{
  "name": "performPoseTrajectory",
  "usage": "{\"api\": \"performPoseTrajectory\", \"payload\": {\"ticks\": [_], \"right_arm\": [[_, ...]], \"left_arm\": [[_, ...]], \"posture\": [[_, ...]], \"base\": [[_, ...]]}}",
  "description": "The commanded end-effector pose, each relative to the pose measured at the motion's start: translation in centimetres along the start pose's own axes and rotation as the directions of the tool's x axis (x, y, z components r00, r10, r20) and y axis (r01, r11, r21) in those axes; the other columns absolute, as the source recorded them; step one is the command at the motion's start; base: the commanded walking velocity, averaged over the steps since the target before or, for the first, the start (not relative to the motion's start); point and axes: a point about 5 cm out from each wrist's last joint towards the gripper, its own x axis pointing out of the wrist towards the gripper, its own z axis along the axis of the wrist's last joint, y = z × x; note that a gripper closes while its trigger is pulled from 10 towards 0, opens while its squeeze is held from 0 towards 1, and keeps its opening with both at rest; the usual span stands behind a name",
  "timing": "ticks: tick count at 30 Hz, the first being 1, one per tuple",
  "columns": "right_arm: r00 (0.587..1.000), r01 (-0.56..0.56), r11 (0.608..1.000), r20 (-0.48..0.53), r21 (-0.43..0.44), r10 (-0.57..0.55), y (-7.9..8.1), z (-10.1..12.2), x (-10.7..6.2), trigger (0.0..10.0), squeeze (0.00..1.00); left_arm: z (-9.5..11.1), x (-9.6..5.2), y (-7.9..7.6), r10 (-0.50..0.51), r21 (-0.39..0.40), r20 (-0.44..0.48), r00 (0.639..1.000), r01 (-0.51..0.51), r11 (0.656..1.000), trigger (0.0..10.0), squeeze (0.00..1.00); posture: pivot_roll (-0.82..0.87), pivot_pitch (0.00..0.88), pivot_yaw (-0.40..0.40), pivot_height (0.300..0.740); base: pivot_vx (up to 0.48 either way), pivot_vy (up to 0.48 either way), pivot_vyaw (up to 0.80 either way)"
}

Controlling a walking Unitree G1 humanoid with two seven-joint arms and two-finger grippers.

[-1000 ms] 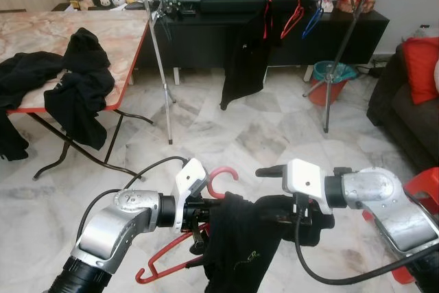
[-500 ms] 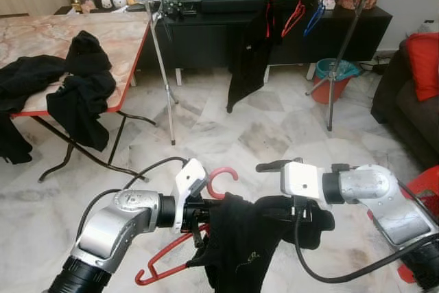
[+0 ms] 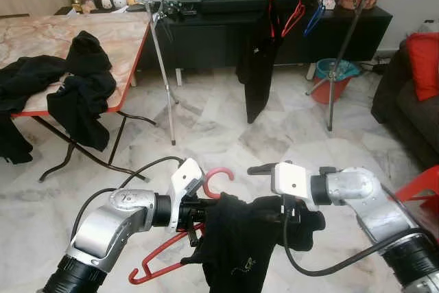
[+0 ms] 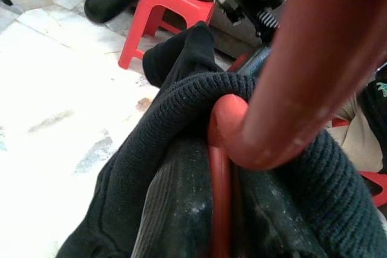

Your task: Hang hanger

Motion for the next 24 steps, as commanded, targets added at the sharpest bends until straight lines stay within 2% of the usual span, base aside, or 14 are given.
{"api": "performPoseTrajectory", "payload": {"ticks": [1,6,12,17,24], "right_arm": [[0.993,-0.03,0.999,0.111,-0.027,0.032,-0.07,1.79,0.85,10.0,0.0],[0.985,-0.068,0.998,0.159,0.004,0.067,0.1,1.79,0.67,10.0,0.0],[0.98,-0.111,0.993,0.171,0.026,0.105,0.12,1.29,0.25,10.0,0.0],[0.955,-0.167,0.985,0.258,0.054,0.148,0.22,1.79,0.14,10.0,0.0],[0.939,-0.221,0.973,0.284,0.065,0.194,0.52,1.7,0.23,10.0,0.0]], "left_arm": [[1.25,0.87,-0.75,-0.054,0.039,0.037,0.998,0.052,0.998,10.0,0.0],[1.26,0.78,-0.83,-0.054,0.04,0.04,0.998,0.053,0.998,10.0,0.0],[1.13,0.75,-0.94,-0.065,0.043,0.033,0.997,0.064,0.997,10.0,0.0],[1.34,0.79,-0.96,-0.074,0.048,0.037,0.997,0.073,0.996,10.0,0.0],[1.32,0.83,-1.03,-0.079,0.049,0.038,0.996,0.077,0.996,10.0,0.0]], "posture": [[0.11,0.0,0.022,0.732],[0.11,0.0,0.019,0.732],[0.11,0.0,0.017,0.732],[0.11,0.0,0.014,0.732],[0.12,0.0,0.008,0.732]], "base": [[0.0,0.0,0.0],[0.0,0.0,0.0],[0.0,0.0,0.0],[0.0,0.0,0.0],[0.0,0.0,0.0]]}}
